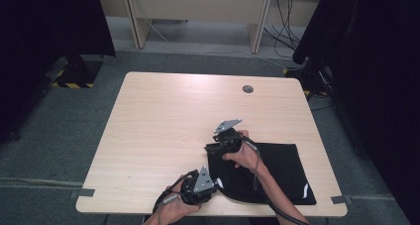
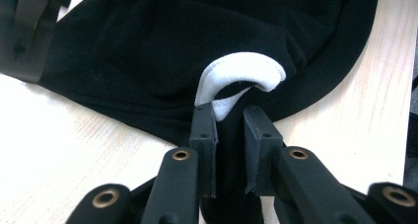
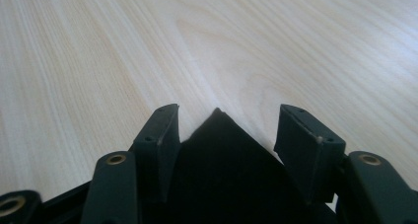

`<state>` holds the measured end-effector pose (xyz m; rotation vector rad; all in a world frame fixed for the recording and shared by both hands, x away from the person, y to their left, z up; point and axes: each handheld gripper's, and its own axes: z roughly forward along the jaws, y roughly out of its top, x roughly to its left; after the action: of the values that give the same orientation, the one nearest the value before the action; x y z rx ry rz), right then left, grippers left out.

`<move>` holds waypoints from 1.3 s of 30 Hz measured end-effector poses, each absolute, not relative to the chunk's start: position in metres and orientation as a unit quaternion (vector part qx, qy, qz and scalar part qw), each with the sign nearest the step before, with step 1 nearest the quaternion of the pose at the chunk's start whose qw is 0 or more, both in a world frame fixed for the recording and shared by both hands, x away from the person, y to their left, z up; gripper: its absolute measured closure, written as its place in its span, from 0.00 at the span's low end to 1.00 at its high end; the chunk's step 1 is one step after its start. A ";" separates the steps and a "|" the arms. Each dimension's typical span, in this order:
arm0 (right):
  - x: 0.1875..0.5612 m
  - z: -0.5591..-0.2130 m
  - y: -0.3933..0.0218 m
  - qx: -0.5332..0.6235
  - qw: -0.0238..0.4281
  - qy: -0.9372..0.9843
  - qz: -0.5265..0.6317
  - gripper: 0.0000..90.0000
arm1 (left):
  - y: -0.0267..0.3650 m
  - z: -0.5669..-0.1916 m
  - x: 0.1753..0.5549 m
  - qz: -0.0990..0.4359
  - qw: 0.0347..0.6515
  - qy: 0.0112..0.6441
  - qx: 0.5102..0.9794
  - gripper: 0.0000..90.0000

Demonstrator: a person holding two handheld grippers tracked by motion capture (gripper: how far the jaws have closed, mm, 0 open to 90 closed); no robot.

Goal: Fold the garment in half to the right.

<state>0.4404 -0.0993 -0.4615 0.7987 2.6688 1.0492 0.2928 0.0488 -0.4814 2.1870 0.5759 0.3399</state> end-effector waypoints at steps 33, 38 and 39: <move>0.423 -0.378 -0.147 0.249 0.126 0.837 0.470 0.95 | 0.042 -0.401 0.302 0.156 0.485 0.164 0.845 0.89; 0.418 -0.367 -0.171 0.257 0.142 0.826 0.481 0.95 | 0.019 -0.386 0.307 0.165 0.484 0.151 0.846 0.89; 0.417 -0.366 -0.177 0.260 0.143 0.823 0.485 0.95 | 0.013 -0.384 0.308 0.164 0.483 0.148 0.847 0.89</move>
<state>0.4172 -0.1766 -0.3659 0.7486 2.3731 1.3980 0.3076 0.0135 -0.3844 2.0650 0.3601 0.3988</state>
